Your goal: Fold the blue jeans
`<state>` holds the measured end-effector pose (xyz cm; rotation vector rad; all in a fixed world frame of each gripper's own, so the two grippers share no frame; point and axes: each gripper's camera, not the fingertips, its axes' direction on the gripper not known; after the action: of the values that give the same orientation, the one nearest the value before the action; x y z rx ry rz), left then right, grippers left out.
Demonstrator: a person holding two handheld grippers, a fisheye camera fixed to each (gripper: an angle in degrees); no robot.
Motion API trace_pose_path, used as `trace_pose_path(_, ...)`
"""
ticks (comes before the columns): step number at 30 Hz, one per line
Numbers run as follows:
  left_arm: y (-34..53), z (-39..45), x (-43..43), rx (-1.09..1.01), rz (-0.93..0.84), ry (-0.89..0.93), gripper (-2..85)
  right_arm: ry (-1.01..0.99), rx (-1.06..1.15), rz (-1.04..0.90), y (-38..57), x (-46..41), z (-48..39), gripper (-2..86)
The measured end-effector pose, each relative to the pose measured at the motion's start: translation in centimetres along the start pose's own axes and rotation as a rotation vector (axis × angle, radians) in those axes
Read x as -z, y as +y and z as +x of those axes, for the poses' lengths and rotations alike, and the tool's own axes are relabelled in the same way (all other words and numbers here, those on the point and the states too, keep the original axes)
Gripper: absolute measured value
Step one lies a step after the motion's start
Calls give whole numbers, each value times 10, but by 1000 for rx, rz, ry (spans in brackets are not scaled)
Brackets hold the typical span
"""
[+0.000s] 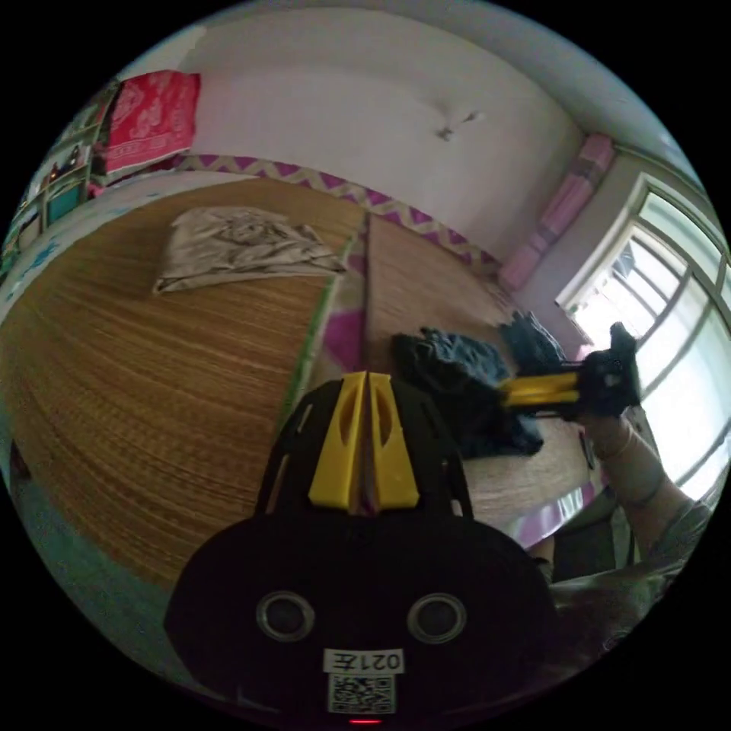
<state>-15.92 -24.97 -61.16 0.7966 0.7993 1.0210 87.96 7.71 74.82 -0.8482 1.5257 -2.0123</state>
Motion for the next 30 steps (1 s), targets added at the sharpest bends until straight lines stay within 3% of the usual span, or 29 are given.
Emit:
trace_pose_path(2, 10, 17, -9, -29, -43, 23, -6, -139, -43, 2, 30, -9, -6, 55)
trace_pose_path(6, 32, 36, -24, -27, -79, 53, -2, -126, -164, 246, 95, 52, 14, 127)
trace_pose_path(9, 39, 48, -39, -23, -112, 60, 4, -142, -166, 250, 101, 66, 25, 145)
trace_pose_path(14, 44, 60, -64, 13, -150, 66, 13, -102, -291, 289, 92, 73, 71, 128)
trace_pose_path(18, 45, 72, -81, -4, -185, 48, 28, -218, -415, 313, 119, 85, 138, 53)
trace_pose_path(22, 43, 96, -99, -94, -197, 2, 71, -382, -719, 658, 261, 170, 255, 28)
trace_pose_path(27, 35, 122, -138, -162, -272, -25, 89, -182, -1023, 868, 474, 267, 347, 18)
trace_pose_path(30, 33, 130, -155, -200, -318, -41, 84, -90, -1264, 852, 605, 284, 387, 15)
